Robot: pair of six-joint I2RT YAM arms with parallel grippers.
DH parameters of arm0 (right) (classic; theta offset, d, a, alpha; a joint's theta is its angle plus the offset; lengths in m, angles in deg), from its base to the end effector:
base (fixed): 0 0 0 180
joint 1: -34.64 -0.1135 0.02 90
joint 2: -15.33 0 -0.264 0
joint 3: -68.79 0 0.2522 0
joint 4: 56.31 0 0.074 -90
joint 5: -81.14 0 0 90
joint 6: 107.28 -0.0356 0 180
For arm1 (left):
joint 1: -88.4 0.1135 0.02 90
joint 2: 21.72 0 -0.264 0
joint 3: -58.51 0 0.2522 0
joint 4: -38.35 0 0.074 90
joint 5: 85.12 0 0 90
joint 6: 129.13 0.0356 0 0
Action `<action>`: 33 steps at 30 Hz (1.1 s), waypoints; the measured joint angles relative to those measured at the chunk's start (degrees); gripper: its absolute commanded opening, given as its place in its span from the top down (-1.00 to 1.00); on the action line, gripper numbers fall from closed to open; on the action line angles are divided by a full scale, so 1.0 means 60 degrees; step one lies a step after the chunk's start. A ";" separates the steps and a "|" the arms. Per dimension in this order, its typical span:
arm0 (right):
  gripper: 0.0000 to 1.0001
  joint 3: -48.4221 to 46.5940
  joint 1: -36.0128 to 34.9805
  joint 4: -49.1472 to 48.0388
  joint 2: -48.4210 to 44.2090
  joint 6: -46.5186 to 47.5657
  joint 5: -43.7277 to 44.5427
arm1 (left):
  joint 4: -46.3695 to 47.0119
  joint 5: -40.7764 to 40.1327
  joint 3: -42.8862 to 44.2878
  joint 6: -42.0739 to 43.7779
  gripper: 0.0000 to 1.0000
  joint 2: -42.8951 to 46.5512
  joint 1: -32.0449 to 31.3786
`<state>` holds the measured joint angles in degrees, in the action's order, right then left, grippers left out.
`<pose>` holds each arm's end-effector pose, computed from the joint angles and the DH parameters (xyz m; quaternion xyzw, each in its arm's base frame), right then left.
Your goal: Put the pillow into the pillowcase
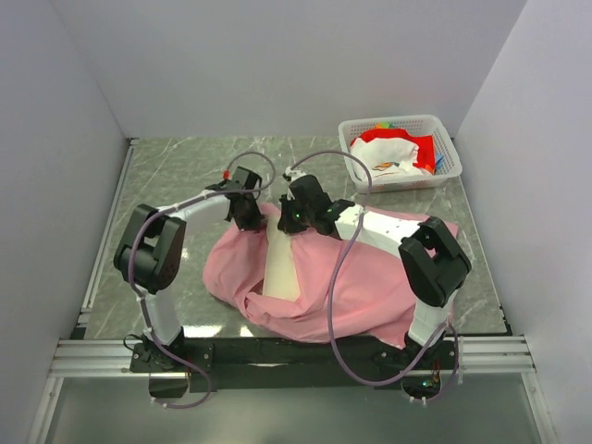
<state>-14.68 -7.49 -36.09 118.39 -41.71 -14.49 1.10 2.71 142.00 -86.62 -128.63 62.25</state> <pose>0.2953 0.2718 0.2161 -0.1597 0.8905 0.2696 0.3297 0.3434 -0.1671 0.1703 -0.1838 0.9496 -0.1370 0.2136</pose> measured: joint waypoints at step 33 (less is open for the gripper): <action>-0.13 -0.4353 0.0761 0.1490 0.1945 -0.0477 0.0284 | 0.0619 0.4710 0.0401 -0.0076 0.98 0.3614 0.2437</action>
<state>-40.80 -2.93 -27.15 130.07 -44.57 -12.78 4.82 30.97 144.41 -87.08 -106.95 76.87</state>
